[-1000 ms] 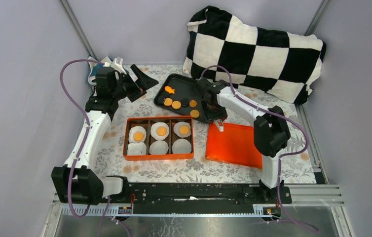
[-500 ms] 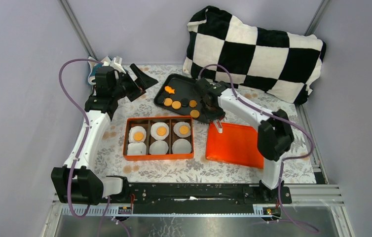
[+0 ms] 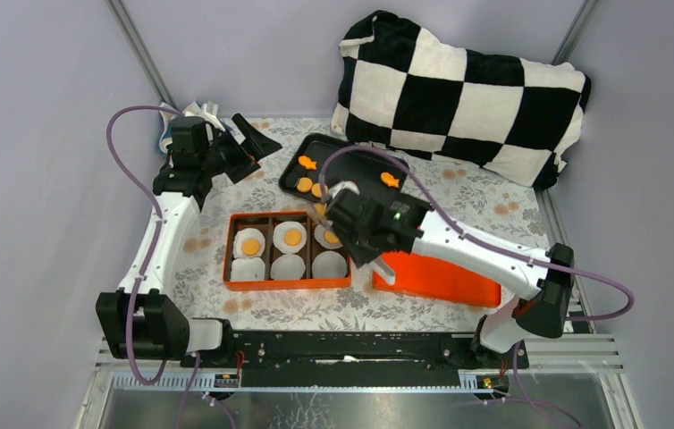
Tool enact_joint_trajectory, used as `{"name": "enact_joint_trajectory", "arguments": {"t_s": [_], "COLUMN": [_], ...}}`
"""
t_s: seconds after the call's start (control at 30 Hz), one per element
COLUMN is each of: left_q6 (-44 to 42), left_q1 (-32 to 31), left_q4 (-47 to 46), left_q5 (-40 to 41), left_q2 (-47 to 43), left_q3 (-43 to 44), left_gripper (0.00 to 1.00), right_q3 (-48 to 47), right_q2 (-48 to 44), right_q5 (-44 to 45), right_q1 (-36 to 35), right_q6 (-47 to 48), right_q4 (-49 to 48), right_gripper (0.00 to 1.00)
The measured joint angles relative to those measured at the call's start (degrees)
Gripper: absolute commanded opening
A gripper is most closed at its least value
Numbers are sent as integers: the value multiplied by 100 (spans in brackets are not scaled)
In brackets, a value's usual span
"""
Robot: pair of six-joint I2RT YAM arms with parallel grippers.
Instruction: Pack the cookies
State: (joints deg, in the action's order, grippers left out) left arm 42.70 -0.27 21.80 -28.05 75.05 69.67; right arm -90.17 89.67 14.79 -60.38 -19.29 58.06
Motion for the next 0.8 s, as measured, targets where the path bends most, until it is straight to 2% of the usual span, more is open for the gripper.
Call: {"name": "enact_joint_trajectory", "arguments": {"t_s": [0.17,0.4,0.5,0.6,0.67,0.8], "left_q6": [0,0,0,0,0,-2], "left_q1": [0,0,0,0,0,0], "left_q4": [2,4,4,4,4,7], "left_q5": [-2,-4,-4,-4,-2,0], "left_q2": [0,-76,-136,-181,-186,-186], "left_q3": [0,0,0,0,0,0], "left_gripper": [98,99,99,99,99,99], "right_q3": [621,1180,1386,1408,1408,1408], "right_q2": [-26,-24,0,61,87,109], "right_q5": [-197,-415,-505,-503,-490,-424], "right_q1": [-708,-1167,-1222,-1226,-1226,-1226], "right_q6": [-339,-763,-870,-931,-964,-1005], "right_q4": [87,111,76,68,35,-52], "right_gripper": [9,12,21,40,46,50]}}
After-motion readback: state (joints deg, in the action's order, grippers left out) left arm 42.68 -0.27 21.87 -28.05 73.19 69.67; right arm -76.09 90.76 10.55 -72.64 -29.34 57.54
